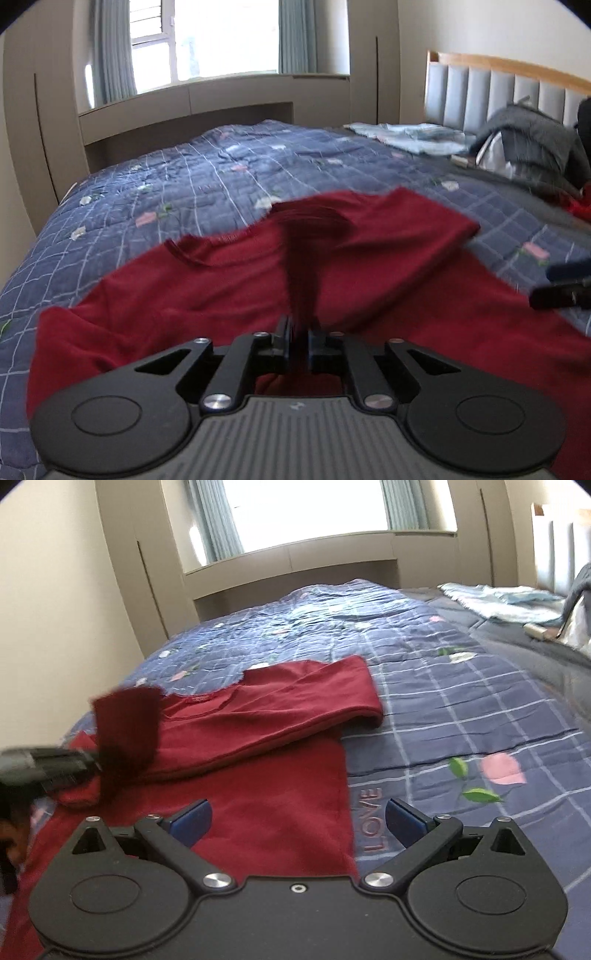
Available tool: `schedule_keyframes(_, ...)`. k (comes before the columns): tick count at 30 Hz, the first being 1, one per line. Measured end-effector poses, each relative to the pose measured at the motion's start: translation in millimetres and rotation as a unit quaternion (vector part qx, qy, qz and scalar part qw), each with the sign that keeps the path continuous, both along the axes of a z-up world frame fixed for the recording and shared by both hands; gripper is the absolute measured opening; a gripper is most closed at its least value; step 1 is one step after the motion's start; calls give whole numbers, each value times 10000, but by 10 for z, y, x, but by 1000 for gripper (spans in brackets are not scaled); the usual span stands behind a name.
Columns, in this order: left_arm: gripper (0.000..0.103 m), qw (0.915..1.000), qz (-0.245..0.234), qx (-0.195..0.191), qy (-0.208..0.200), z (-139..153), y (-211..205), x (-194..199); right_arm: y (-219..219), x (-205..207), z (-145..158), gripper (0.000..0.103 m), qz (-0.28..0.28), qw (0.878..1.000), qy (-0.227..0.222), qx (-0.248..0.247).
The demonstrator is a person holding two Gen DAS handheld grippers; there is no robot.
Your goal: Fold small clothes
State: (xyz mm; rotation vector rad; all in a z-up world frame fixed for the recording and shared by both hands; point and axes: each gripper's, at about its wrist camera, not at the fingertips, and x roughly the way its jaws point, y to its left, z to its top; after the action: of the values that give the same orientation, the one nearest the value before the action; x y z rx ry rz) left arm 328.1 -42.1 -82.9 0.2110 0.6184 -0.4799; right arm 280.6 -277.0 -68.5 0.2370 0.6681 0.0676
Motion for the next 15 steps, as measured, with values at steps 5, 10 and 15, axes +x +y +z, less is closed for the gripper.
schedule_keyframes(5,46,9992,42,-274,305,-1,139,-59,55,154,-8,98,263,9990,52,348)
schedule_keyframes(10,70,9964,398,-533,524,84,358,-157,153,336,-40,97,536,9953,215,782)
schedule_keyframes(15,95,9903,1065,-755,473,122,626,-388,342,555,-75,93,773,9906,351,1075)
